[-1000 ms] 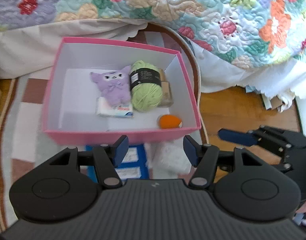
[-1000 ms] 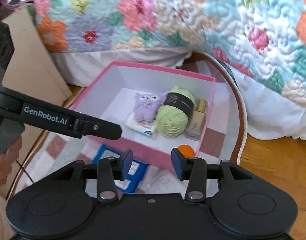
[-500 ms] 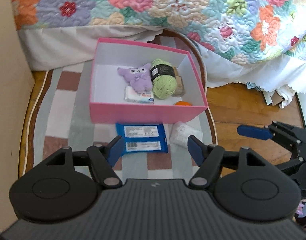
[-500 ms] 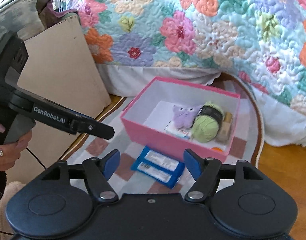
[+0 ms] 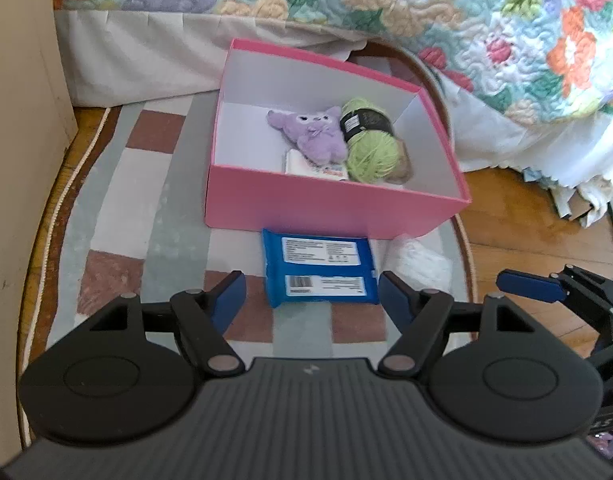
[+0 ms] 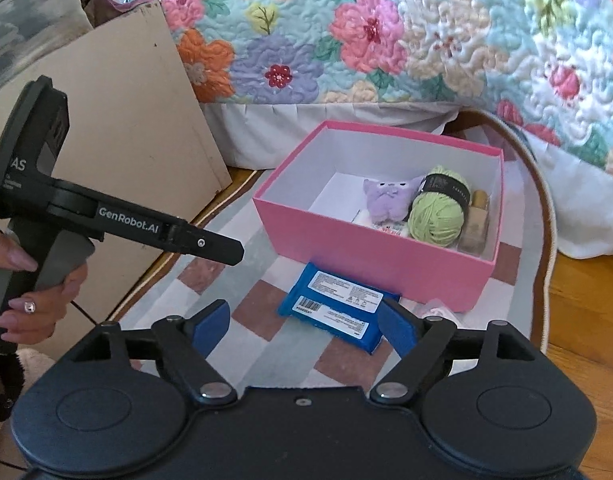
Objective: Organize objects
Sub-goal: 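Lift the left tool away and move toward the blue wet-wipe pack, then lower the left tool and grasp the blue wet-wipe pack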
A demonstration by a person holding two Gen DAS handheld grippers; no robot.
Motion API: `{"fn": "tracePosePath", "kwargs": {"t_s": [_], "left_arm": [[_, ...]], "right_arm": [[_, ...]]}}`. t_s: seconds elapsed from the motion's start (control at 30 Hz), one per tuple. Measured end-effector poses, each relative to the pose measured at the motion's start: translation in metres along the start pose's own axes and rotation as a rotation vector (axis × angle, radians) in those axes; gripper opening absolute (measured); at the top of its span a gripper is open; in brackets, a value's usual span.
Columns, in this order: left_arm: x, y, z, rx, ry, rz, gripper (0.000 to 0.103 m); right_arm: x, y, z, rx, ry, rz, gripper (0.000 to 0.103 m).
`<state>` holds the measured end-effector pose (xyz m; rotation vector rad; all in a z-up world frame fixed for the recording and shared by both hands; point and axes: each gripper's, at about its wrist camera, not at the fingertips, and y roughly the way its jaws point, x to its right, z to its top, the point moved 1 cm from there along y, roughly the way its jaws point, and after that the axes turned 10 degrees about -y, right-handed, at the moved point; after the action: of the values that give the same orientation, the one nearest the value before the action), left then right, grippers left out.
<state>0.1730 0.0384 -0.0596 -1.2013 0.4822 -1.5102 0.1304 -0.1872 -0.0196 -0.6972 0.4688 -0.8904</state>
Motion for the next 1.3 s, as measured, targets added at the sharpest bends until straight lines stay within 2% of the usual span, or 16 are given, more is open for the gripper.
{"fn": "tracePosePath", "kwargs": {"t_s": [0.1,0.37,0.57,0.7,0.8,0.93,0.97,1.13,1.2,1.3], "left_arm": [[-0.008,0.016,-0.004,0.020,-0.007,0.010,0.072],[-0.029,0.053,-0.015,0.068,-0.054,-0.047,0.072],[-0.035,0.077,-0.018,0.094,-0.020,-0.034,0.070],[-0.041,0.092,-0.016,0.081,-0.046,-0.061,0.063],[-0.041,0.104,-0.018,0.073,-0.046,-0.046,0.058],[-0.043,0.118,-0.021,0.045,-0.057,-0.039,0.050],[-0.044,0.121,-0.022,0.041,-0.062,-0.040,0.050],[-0.045,0.130,-0.025,0.025,-0.064,-0.062,0.030],[-0.043,0.132,-0.027,0.011,-0.078,-0.091,0.028],[-0.034,0.129,-0.033,-0.008,-0.045,-0.066,0.028]], "right_arm": [[0.004,0.024,-0.012,-0.001,0.011,-0.039,0.085],[0.020,0.076,-0.033,-0.019,0.076,-0.025,0.085],[0.035,0.102,-0.046,-0.010,0.180,-0.032,0.084],[0.047,0.117,-0.056,-0.020,0.267,-0.028,0.084],[0.054,0.128,-0.063,-0.037,0.319,-0.024,0.077],[0.064,0.142,-0.071,-0.067,0.385,-0.009,0.060],[0.065,0.143,-0.072,-0.066,0.398,-0.007,0.058],[0.068,0.147,-0.071,-0.047,0.408,0.001,0.045],[0.066,0.149,-0.071,-0.050,0.398,-0.004,0.042],[0.060,0.147,-0.071,-0.059,0.369,-0.013,0.039]]}}
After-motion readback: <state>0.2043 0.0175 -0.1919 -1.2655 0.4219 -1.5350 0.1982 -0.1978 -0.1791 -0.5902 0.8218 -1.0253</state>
